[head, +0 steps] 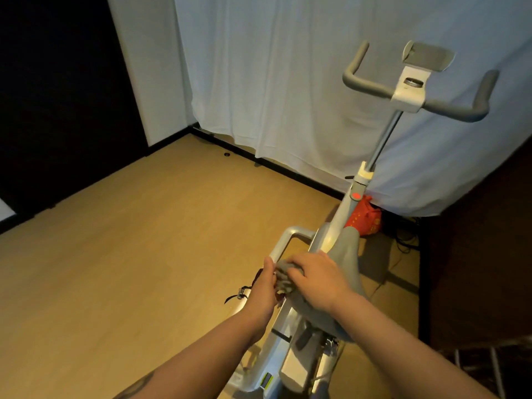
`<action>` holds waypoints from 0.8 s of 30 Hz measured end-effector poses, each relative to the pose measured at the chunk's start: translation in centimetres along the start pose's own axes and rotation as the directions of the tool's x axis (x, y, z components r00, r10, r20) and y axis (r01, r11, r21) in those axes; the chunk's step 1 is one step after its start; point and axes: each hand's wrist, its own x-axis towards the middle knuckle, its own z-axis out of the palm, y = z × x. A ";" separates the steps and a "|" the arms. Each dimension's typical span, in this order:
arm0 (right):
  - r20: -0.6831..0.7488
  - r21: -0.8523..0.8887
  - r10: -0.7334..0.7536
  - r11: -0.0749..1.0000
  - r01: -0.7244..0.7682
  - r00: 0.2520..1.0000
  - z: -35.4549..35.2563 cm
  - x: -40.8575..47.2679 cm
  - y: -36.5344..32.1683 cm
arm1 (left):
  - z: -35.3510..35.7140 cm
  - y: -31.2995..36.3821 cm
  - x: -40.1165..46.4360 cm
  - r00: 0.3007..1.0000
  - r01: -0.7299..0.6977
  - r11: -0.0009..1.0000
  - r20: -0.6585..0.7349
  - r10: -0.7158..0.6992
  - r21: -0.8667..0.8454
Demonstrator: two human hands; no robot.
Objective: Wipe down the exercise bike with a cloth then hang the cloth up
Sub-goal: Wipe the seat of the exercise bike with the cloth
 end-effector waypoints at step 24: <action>-0.417 0.473 0.855 0.493 -0.730 0.308 4.8 -5.0 -4.6 | 1.3 3.3 1.9 0.822 -0.448 0.745 0.555 0.126 0.494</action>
